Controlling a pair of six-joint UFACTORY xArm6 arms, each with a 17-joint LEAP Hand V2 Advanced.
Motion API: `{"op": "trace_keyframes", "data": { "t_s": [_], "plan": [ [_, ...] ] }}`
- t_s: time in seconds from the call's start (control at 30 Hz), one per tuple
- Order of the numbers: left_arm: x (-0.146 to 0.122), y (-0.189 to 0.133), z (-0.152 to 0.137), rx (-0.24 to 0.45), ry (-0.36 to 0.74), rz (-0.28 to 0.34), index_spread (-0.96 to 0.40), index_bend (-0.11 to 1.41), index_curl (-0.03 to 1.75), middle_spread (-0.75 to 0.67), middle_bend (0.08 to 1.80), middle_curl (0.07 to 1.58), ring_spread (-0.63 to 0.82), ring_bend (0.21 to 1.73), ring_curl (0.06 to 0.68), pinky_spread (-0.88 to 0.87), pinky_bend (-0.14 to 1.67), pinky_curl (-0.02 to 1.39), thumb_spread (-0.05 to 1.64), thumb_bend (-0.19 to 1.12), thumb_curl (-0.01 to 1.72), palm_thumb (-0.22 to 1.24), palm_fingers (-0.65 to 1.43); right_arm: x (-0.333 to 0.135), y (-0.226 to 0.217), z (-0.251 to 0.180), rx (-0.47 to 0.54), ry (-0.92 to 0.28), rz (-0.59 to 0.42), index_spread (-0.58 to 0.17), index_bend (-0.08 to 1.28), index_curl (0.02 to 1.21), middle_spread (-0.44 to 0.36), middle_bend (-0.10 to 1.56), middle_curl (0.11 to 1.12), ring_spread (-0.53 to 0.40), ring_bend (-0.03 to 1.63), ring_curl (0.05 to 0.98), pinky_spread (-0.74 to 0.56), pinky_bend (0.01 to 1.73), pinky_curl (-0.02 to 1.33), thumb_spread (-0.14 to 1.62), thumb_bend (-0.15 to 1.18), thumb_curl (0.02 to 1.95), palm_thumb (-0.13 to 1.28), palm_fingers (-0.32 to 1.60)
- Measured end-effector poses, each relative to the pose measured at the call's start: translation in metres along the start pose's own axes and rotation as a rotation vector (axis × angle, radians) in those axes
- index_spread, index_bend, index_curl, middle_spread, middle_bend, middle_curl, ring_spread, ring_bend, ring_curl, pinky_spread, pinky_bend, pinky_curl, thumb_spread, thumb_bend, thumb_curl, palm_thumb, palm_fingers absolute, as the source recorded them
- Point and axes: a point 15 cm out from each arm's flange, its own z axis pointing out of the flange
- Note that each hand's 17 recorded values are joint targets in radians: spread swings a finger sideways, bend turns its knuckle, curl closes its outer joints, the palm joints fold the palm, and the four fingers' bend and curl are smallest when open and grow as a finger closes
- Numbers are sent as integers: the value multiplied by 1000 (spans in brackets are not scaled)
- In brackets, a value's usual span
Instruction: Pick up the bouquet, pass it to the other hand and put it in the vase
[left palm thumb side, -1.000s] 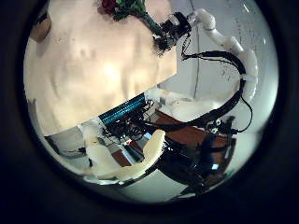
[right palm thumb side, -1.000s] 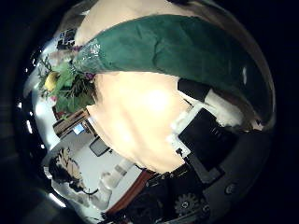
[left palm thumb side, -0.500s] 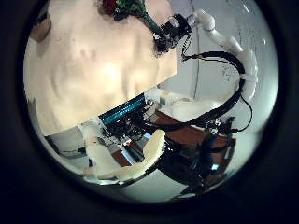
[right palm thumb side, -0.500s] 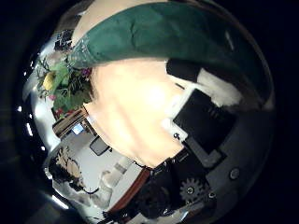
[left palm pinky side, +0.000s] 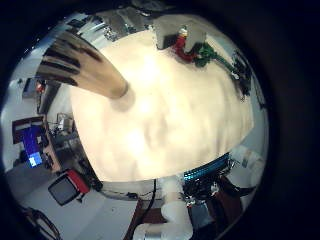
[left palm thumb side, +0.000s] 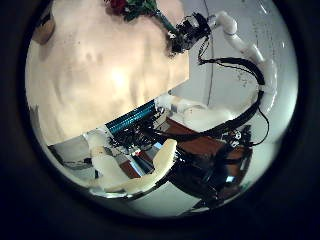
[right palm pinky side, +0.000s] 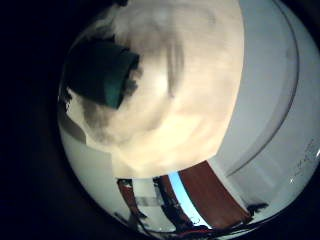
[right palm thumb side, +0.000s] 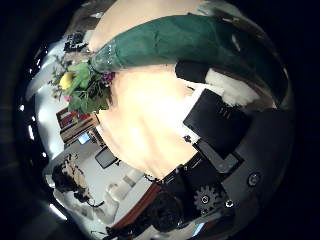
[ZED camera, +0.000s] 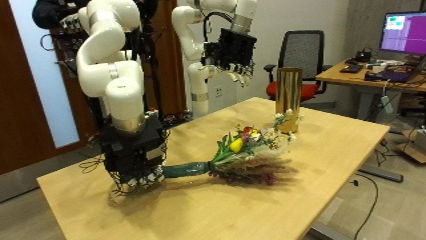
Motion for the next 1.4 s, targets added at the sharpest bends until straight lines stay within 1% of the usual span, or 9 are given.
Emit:
{"op": "trace_keyframes", "data": {
  "t_s": [0.1,0.2,0.33,0.5,0.73,0.97,1.1,1.27,1.4],
  "plan": [
    [-2,1,-1,3,2,-8,218,167,308,505,191,288,622,479,218,577,241,317,789,-37,327,262,29,-7,7,-22,53,-32,-19,-339,943,952,-217,1221,853,-225,1393,622,-276,1396,652,824,13,547,1115,1118],
    [0,1,-2,7,13,-16,218,169,309,506,190,288,621,478,218,576,243,318,789,-37,325,262,26,-12,18,-46,101,-77,-45,-323,955,972,-200,1241,865,-218,1411,640,-247,1406,679,801,-5,595,1144,1109],
    [-5,2,-5,21,35,-47,218,172,312,504,190,289,621,476,216,576,237,316,789,-37,324,263,33,-11,38,-66,116,-186,-71,-306,967,992,-182,1257,874,-209,1421,655,-221,1395,708,714,-6,673,1185,1103],
    [-8,4,-8,38,66,-67,224,169,312,496,192,290,618,484,216,580,235,316,789,-37,323,263,46,-6,65,-88,115,-344,-112,-290,990,1005,-175,1269,879,-206,1429,662,-216,1357,725,582,-14,734,1194,1104],
    [-14,5,-11,67,126,-107,225,168,311,498,194,295,611,487,214,574,223,313,792,-37,324,252,55,-6,98,-129,202,-506,-160,-273,1012,1010,-167,1291,882,-197,1428,671,-221,1312,755,408,-19,802,1187,1110],
    [-19,8,-18,158,271,-141,226,166,309,490,192,297,592,492,213,565,227,318,795,-40,320,213,72,-25,126,-175,281,-687,-257,-251,1028,1003,-152,1308,873,-194,1427,678,-220,1257,804,238,-17,856,1181,1104],
    [-15,8,-21,219,375,-130,232,164,307,483,197,301,582,503,216,557,223,318,794,-38,320,198,83,-48,142,-200,318,-829,-351,-241,1044,996,-149,1309,869,-195,1426,681,-223,1223,829,149,-23,865,1169,1103],
    [-22,13,-28,324,511,-135,233,161,302,464,198,308,569,511,215,549,217,317,788,-40,321,186,93,-72,156,-220,333,-969,-449,-229,1059,982,-147,1315,867,-192,1426,681,-230,1182,868,58,-23,866,1163,1109],
    [-30,17,-31,383,576,-140,228,162,299,448,198,313,559,522,217,537,214,318,788,-37,325,183,110,-93,162,-231,342,-1068,-526,-218,1076,976,-146,1315,865,-192,1430,683,-233,1158,900,22,-20,866,1161,1112]
  ]
}}
